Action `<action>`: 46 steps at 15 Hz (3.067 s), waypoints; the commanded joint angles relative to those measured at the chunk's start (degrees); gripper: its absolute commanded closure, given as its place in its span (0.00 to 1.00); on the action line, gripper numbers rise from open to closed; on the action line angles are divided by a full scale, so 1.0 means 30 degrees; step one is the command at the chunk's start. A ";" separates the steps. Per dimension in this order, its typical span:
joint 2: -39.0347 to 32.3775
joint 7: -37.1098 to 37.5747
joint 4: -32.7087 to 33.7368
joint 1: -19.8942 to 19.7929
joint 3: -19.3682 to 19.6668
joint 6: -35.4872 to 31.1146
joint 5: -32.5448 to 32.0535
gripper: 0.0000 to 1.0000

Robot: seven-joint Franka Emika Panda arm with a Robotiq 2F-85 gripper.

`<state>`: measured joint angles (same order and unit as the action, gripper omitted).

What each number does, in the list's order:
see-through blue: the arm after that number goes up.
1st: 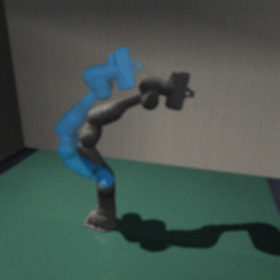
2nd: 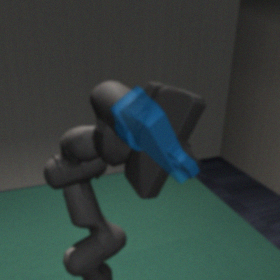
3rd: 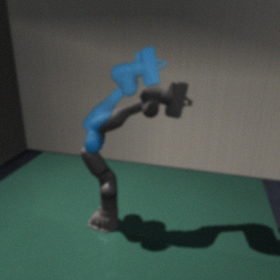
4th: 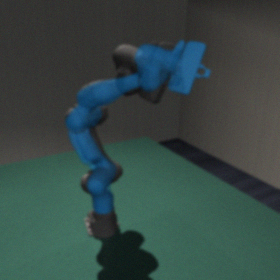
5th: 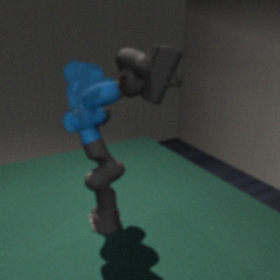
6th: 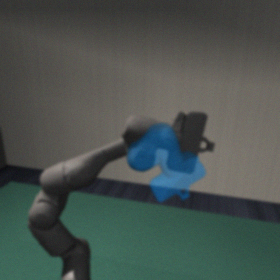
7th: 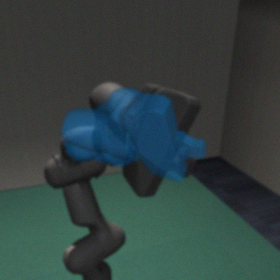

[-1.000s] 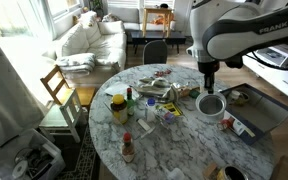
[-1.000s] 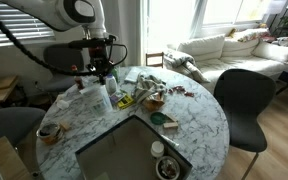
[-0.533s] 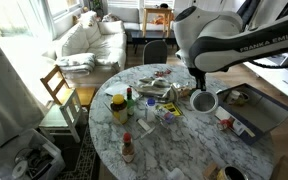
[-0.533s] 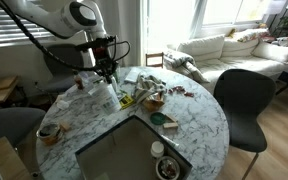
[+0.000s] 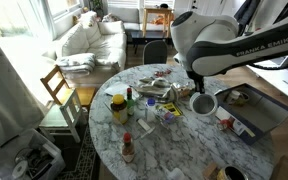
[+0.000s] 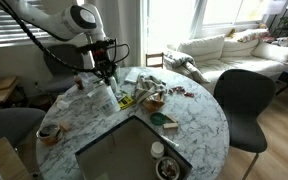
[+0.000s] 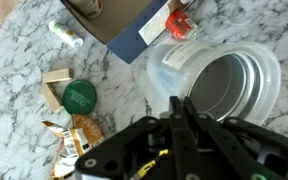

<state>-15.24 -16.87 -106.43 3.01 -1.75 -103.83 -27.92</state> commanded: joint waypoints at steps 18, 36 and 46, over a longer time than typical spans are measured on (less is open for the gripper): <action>-0.3601 0.8466 0.0101 0.3728 -0.0933 0.2284 -1.0183 0.99; -0.6159 0.7868 0.0652 0.4572 -0.1656 0.7438 -1.4608 0.99; -0.6951 0.5175 0.0111 0.4705 -0.2176 0.7629 -1.5609 0.99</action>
<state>-34.14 2.92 -105.48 16.85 -7.27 -82.78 -71.51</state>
